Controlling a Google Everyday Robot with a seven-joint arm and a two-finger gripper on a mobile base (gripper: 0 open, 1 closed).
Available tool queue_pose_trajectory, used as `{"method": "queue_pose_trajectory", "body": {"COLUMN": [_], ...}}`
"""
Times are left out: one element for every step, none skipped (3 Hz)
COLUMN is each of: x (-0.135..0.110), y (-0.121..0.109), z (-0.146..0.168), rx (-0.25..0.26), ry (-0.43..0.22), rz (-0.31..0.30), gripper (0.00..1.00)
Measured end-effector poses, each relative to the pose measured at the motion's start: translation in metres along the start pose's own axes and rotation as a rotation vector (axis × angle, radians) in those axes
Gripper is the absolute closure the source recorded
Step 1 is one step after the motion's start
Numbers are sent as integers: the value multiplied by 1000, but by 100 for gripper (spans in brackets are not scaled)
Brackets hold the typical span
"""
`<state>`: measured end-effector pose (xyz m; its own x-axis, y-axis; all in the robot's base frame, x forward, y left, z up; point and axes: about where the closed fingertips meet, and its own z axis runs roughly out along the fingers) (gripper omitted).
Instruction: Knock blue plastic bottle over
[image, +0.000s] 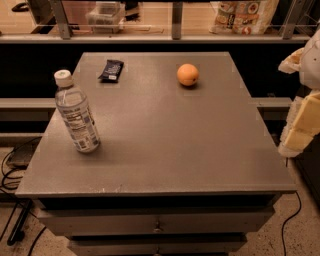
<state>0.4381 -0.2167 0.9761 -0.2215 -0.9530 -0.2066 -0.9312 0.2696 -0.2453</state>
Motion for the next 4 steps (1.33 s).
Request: {"method": "queue_pose_trajectory", "body": {"x": [0, -16, -56, -111], "y": [0, -1, -2, 4], "z": [0, 4, 24, 37], "rx": [0, -24, -93, -162], "ry": [0, -86, -266, -459], "rz": [0, -41, -111, -165], "gripper": [0, 0, 0, 0]}}
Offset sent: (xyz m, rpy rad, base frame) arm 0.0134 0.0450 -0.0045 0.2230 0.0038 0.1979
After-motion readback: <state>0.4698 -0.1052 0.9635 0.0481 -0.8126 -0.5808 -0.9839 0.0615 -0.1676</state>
